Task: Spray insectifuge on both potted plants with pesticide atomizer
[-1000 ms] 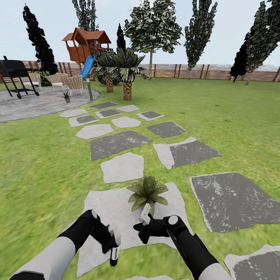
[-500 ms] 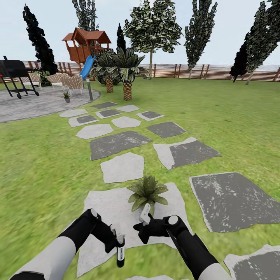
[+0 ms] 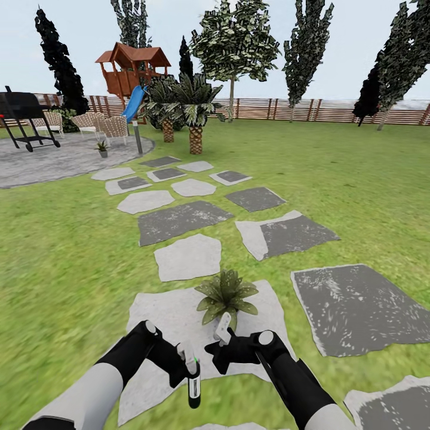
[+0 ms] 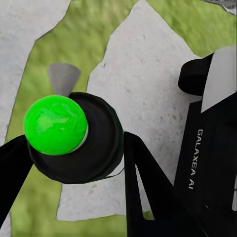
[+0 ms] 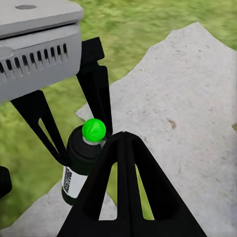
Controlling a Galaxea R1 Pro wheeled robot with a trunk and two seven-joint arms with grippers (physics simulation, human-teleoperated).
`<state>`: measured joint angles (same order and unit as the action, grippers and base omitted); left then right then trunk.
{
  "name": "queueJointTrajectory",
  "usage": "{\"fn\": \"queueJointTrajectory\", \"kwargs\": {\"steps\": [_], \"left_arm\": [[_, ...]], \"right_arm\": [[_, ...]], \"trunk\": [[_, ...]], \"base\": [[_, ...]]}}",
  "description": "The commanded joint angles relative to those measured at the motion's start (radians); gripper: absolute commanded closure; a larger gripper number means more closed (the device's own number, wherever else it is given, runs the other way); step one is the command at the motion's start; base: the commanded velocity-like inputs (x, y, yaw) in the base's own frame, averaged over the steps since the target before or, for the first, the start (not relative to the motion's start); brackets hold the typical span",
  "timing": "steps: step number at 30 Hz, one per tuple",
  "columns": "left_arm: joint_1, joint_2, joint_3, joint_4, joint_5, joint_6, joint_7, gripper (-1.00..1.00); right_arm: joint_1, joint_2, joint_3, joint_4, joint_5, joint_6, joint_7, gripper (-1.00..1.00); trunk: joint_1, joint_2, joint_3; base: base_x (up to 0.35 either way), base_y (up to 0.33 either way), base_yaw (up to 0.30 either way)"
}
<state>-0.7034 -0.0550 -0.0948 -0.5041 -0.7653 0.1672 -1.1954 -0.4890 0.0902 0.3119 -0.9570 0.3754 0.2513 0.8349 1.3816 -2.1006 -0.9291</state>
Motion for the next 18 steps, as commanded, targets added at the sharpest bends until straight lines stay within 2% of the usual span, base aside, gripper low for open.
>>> {"fn": "queueJointTrajectory", "kwargs": {"steps": [1,6,15,18], "left_arm": [[0.0,0.001,0.0,-0.002,0.002,0.01,-0.007,1.0],[-0.001,0.001,0.0,-0.002,0.036,0.008,-0.013,1.0],[-0.001,0.0,0.0,-0.002,0.05,0.008,-0.013,1.0],[-0.001,0.0,-0.001,-0.002,0.08,0.008,-0.013,1.0]], "right_arm": [[0.0,0.0,-0.001,-0.002,0.004,0.006,0.004,1.0],[0.0,0.0,-0.001,-0.002,0.004,0.006,0.004,1.0],[0.0,0.0,-0.001,-0.002,0.004,0.006,0.004,1.0],[0.0,0.0,-0.001,-0.002,0.004,0.006,0.004,1.0]], "trunk": [[0.0,0.0,-0.001],[0.0,0.0,-0.001],[0.0,0.0,-0.001],[0.0,0.0,-0.001]], "base": [[0.0,0.0,0.0],[0.0,0.0,0.0],[0.0,0.0,0.0],[0.0,0.0,0.0]]}}
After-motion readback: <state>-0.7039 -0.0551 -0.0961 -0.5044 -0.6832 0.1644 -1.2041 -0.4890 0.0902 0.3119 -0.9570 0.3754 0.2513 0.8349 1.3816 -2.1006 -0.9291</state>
